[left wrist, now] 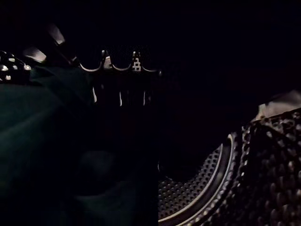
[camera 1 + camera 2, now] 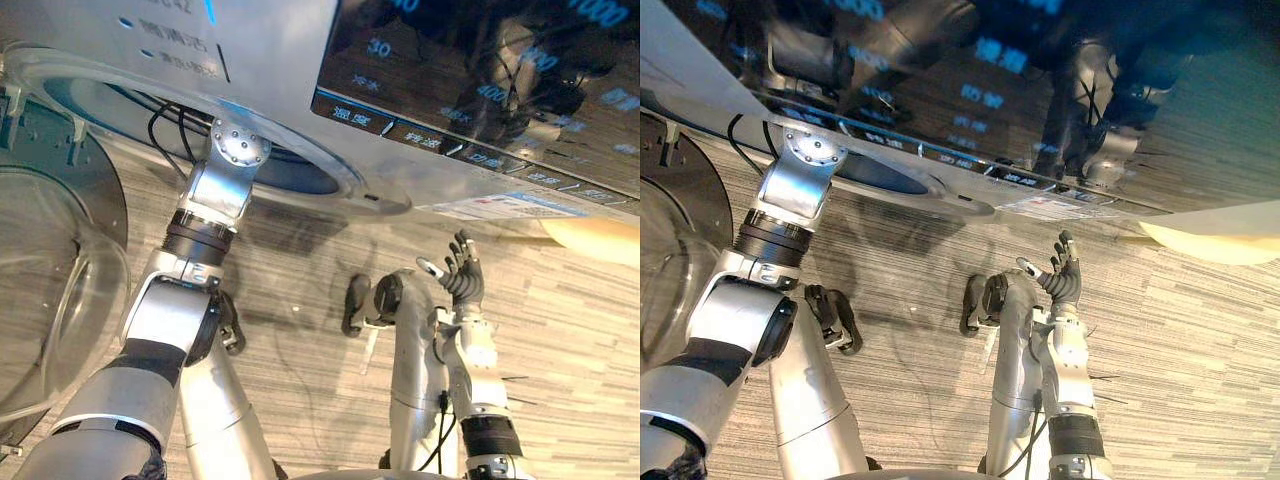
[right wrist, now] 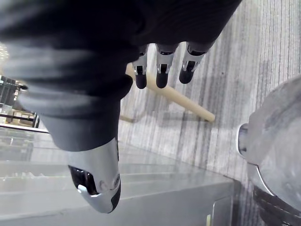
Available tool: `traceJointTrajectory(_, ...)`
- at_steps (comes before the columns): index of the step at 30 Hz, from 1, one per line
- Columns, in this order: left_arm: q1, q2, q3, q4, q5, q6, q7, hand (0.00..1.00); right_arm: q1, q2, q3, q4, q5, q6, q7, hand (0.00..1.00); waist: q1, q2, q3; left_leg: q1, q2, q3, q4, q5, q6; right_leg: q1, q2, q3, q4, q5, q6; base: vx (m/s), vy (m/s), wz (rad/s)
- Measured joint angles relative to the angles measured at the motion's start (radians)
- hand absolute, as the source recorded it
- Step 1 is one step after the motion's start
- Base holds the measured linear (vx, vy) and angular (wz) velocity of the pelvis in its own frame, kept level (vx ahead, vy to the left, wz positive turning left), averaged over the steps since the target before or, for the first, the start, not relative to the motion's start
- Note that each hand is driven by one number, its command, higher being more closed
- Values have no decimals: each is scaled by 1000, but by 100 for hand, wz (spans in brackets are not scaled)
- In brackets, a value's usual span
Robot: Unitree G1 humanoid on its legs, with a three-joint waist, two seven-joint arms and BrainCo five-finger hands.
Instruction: Pick up the laundry basket with both hands and put the clothes into the washing machine.
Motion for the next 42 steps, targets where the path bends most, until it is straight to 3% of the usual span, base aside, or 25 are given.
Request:
traceJointTrajectory(5, 81, -23, 1, -8, 26, 5, -42, 0, 19, 12, 2, 1, 2, 1, 12, 0, 1, -1, -1, 104, -2, 9, -20, -7, 9, 108, -8, -1, -15, -6, 6, 9, -46, 11)
traceJointTrajectory(12, 406, -36, 35, -107, 34, 5, -67, 0, 125, 8, 36, 5, 0, 27, 36, 0, 7, -14, -58, 334, -10, 61, -196, 21, -3, 334, -18, -33, -170, -3, 5, 72, -70, 15)
traceJointTrajectory(18, 776, -95, 114, -207, 20, 2, -106, 0, 170, 5, 34, 16, -23, 63, 41, 0, 29, -11, -65, 654, -23, 124, -421, 56, -24, 635, -17, -71, -361, 3, 5, 153, -62, 13)
traceJointTrajectory(22, 1034, -181, 158, -237, -20, -4, -140, 0, 203, -5, 13, 78, -62, 78, 43, 0, 32, 22, -111, 901, -41, 174, -637, 100, -29, 881, -15, -113, -566, 39, 22, 223, -17, 19)
traceJointTrajectory(26, 1163, -232, 208, -129, -43, -10, -167, 0, 216, -14, -4, 168, -83, 97, 45, 0, 53, 49, -170, 1139, -77, 278, -904, 187, -15, 1064, -9, -112, -803, 135, 51, 167, 47, -13)
traceJointTrajectory(28, 1179, -242, 245, -11, -53, -10, -176, 0, 204, -17, -20, 254, -83, 101, 44, 0, 52, 62, -192, 1234, -98, 323, -1042, 242, -10, 1135, 2, -106, -929, 192, 61, 133, 45, -23)
traceJointTrajectory(31, 1196, -248, 299, 204, -57, -5, -196, 0, 177, -43, -68, 465, -83, 106, 40, 0, 43, 90, -234, 1389, -156, 404, -1334, 373, 3, 1236, 26, -77, -1190, 318, 82, 144, 88, -35)
traceJointTrajectory(33, 1200, -248, 305, 252, -61, -3, -197, 0, 165, -56, -103, 528, -83, 111, 38, 0, 35, 107, -239, 1436, -173, 427, -1422, 415, 9, 1274, 40, -67, -1282, 372, 89, 77, 67, -32)
traceJointTrajectory(37, 1211, -245, 304, 304, -94, -4, -229, 0, 171, -69, -169, 620, -82, 113, 29, 0, 17, 122, -251, 1553, -189, 502, -1510, 432, 9, 1386, 67, -6, -1465, 476, 104, 52, 89, -50)
traceJointTrajectory(42, 1208, -230, 295, 304, -95, -8, -238, 0, 180, -75, -180, 638, -81, 114, 17, 0, -3, 128, -260, 1590, -207, 592, -1525, 431, 10, 1385, 76, 98, -1558, 556, 105, -22, 53, -68)
